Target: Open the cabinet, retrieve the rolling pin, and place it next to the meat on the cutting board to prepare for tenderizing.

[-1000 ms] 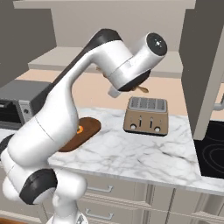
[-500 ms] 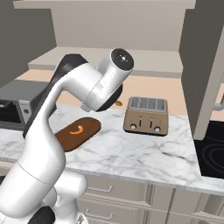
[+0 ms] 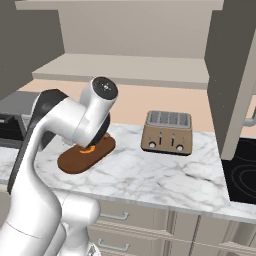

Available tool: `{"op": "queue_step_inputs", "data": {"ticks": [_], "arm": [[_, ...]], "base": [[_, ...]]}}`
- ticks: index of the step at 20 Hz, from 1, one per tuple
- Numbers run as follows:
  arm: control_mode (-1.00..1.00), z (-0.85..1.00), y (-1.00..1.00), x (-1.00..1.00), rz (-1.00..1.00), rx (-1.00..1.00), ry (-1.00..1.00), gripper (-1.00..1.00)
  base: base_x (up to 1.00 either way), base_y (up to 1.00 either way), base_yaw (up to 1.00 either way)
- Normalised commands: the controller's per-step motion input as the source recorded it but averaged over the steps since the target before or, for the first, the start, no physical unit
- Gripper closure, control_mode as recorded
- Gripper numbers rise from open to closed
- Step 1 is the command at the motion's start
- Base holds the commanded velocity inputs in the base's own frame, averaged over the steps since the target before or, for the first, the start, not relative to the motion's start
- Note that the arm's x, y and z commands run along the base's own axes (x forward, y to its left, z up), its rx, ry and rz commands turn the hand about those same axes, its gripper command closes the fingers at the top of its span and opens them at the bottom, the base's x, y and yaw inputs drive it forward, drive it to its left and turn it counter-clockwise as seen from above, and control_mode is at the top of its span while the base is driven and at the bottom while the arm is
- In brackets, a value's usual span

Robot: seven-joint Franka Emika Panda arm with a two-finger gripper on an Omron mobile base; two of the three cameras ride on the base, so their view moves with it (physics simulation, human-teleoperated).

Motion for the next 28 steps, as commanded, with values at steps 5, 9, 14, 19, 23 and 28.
{"op": "queue_step_inputs", "data": {"ticks": [5,9,14,19,23,28], "arm": [[-1.0,-0.36,0.65,-0.18,0.1,0.03,0.11,1.0],[-1.0,-0.32,0.52,-0.01,0.09,0.05,0.14,1.0],[-1.0,-0.28,0.34,0.03,0.09,0.08,0.13,1.0],[-1.0,-0.31,0.27,0.23,0.09,0.06,0.11,1.0],[-1.0,-0.35,0.25,0.3,0.08,0.01,0.08,1.0],[-1.0,-0.34,0.2,0.31,0.08,0.0,0.06,1.0]], "base": [[0.0,0.0,0.0],[0.0,0.0,0.0],[0.0,0.0,0.0],[0.0,0.0,0.0],[0.0,0.0,0.0],[0.0,0.0,0.0]]}}
